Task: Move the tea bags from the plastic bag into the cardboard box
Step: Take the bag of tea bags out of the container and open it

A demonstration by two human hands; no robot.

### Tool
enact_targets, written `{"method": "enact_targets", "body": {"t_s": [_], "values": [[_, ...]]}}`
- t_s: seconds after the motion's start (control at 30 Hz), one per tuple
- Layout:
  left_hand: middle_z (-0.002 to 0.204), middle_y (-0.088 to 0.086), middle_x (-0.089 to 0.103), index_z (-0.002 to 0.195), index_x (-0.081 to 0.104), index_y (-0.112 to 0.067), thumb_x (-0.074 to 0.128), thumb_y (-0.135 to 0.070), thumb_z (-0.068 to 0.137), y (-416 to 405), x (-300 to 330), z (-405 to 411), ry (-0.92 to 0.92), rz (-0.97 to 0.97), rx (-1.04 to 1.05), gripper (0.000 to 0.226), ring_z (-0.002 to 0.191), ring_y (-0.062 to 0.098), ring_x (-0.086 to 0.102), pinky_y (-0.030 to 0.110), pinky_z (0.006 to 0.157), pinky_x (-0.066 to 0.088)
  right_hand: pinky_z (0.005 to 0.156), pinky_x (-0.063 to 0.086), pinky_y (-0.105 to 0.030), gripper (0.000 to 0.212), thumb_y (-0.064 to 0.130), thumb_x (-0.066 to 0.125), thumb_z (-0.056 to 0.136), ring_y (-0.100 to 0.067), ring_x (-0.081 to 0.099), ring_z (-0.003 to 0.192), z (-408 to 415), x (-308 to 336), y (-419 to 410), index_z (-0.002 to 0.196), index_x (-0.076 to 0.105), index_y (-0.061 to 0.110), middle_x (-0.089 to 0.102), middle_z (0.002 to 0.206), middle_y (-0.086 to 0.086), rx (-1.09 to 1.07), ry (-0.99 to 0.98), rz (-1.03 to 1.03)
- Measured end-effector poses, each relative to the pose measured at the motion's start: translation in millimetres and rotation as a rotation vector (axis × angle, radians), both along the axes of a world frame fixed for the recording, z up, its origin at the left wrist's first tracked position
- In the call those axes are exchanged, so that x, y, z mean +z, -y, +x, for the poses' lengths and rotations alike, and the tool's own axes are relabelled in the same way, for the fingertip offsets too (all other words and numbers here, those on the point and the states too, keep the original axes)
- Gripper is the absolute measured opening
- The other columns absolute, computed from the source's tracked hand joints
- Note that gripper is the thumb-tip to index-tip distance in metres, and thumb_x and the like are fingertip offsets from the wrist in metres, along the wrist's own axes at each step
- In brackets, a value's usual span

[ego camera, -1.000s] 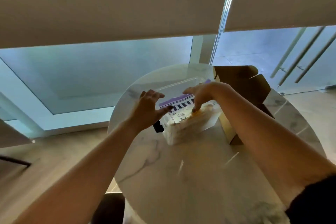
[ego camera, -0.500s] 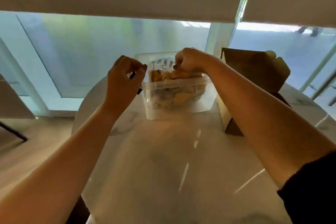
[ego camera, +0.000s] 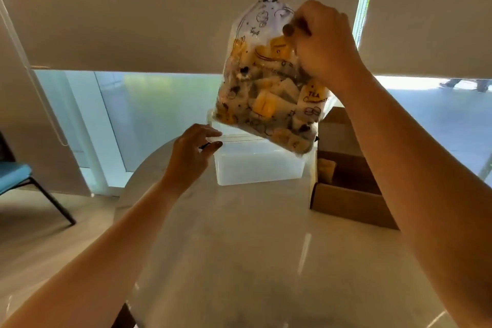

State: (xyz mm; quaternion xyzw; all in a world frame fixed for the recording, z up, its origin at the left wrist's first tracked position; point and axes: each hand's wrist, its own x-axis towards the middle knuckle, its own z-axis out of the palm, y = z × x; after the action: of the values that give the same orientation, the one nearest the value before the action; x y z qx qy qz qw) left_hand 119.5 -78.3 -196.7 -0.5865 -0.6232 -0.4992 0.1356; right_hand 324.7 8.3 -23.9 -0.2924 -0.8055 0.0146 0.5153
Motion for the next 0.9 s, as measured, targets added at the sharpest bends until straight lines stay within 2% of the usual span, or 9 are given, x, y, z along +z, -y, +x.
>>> {"method": "enact_targets", "body": {"t_s": [0.1, 0.2, 0.33, 0.47, 0.57, 0.67, 0.73, 0.8, 0.9], "values": [[0.089, 0.020, 0.062, 0.094, 0.061, 0.006, 0.060, 0.002, 0.086, -16, 5, 0, -0.055, -0.047, 0.030, 0.009, 0.074, 0.022, 0.054, 0.015, 0.067, 0.044, 0.061, 0.036, -0.015, 0.014, 0.018, 0.054, 0.092, -0.013, 0.051, 0.079, 2, -21, 3, 0.098, 0.061, 0.007, 0.056, 0.087, 0.000, 0.067, 0.087, -0.094], [0.094, 0.021, 0.064, 0.099, 0.059, 0.007, 0.051, -0.003, 0.093, -36, 12, -5, -0.003, -0.132, -0.011, 0.014, 0.086, 0.033, 0.062, 0.035, 0.074, 0.052, 0.058, 0.033, -0.013, 0.013, 0.018, 0.056, 0.092, -0.012, 0.049, 0.070, -1, -47, -3, 0.094, 0.061, 0.007, 0.055, 0.079, 0.001, 0.108, 0.139, -0.187], [0.102, 0.019, 0.067, 0.102, 0.065, 0.005, 0.057, -0.005, 0.090, -63, 32, -15, 0.103, -0.270, -0.063, 0.018, 0.093, 0.032, 0.063, 0.026, 0.076, 0.046, 0.062, 0.036, -0.013, 0.013, 0.020, 0.057, 0.092, -0.011, 0.051, 0.075, -5, -70, -15, 0.095, 0.060, 0.008, 0.059, 0.086, 0.002, 0.124, 0.166, -0.285], [0.108, -0.002, 0.066, 0.108, 0.064, -0.017, 0.045, -0.038, 0.097, -63, 50, -17, 0.548, -0.149, -0.267, 0.030, 0.101, 0.013, 0.062, 0.031, 0.092, 0.048, 0.078, 0.049, -0.035, 0.004, 0.017, 0.061, 0.087, -0.016, 0.056, 0.084, -8, -97, -30, 0.085, 0.059, 0.019, 0.061, 0.088, 0.005, 0.109, 0.172, -0.395], [0.100, -0.008, 0.064, 0.106, 0.058, -0.019, 0.049, -0.035, 0.094, -60, 46, -3, 0.507, -0.044, -0.266, 0.023, 0.092, 0.006, 0.062, 0.017, 0.077, 0.051, 0.088, 0.048, -0.037, 0.010, 0.019, 0.061, 0.085, -0.017, 0.055, 0.097, -12, -112, -37, 0.094, 0.062, 0.017, 0.063, 0.100, 0.003, 0.134, 0.312, -0.502], [0.093, -0.015, 0.060, 0.101, 0.055, -0.025, 0.061, -0.034, 0.088, -63, 35, 20, 0.390, -0.111, -0.172, 0.017, 0.083, -0.004, 0.056, 0.002, 0.064, 0.043, 0.076, 0.046, -0.023, 0.008, 0.020, 0.064, 0.085, -0.017, 0.056, 0.094, -15, -110, -39, 0.086, 0.056, 0.018, 0.060, 0.092, 0.003, 0.256, 0.431, -0.596], [0.090, -0.012, 0.060, 0.101, 0.056, -0.023, 0.058, -0.033, 0.090, -66, 27, 28, 0.427, -0.118, -0.141, 0.016, 0.079, -0.005, 0.056, 0.002, 0.064, 0.043, 0.066, 0.041, -0.018, 0.015, 0.029, 0.064, 0.086, -0.012, 0.053, 0.082, -15, -104, -40, 0.082, 0.051, 0.021, 0.056, 0.083, 0.007, 0.286, 0.496, -0.593], [0.091, -0.012, 0.062, 0.105, 0.057, -0.018, 0.056, -0.027, 0.092, -66, 22, 33, 0.517, -0.084, -0.165, 0.016, 0.078, -0.008, 0.058, 0.005, 0.068, 0.045, 0.068, 0.043, -0.022, 0.025, 0.041, 0.055, 0.090, -0.011, 0.053, 0.076, -16, -98, -43, 0.090, 0.051, 0.017, 0.059, 0.085, 0.003, 0.323, 0.537, -0.611], [0.092, -0.009, 0.064, 0.107, 0.058, -0.012, 0.055, -0.016, 0.093, -62, 22, 41, 0.602, -0.001, -0.188, 0.015, 0.080, -0.007, 0.062, 0.015, 0.076, 0.051, 0.068, 0.043, -0.024, 0.031, 0.035, 0.036, 0.100, -0.017, 0.056, 0.084, -17, -88, -48, 0.105, 0.053, 0.009, 0.062, 0.098, -0.007, 0.418, 0.446, -0.749]]}}
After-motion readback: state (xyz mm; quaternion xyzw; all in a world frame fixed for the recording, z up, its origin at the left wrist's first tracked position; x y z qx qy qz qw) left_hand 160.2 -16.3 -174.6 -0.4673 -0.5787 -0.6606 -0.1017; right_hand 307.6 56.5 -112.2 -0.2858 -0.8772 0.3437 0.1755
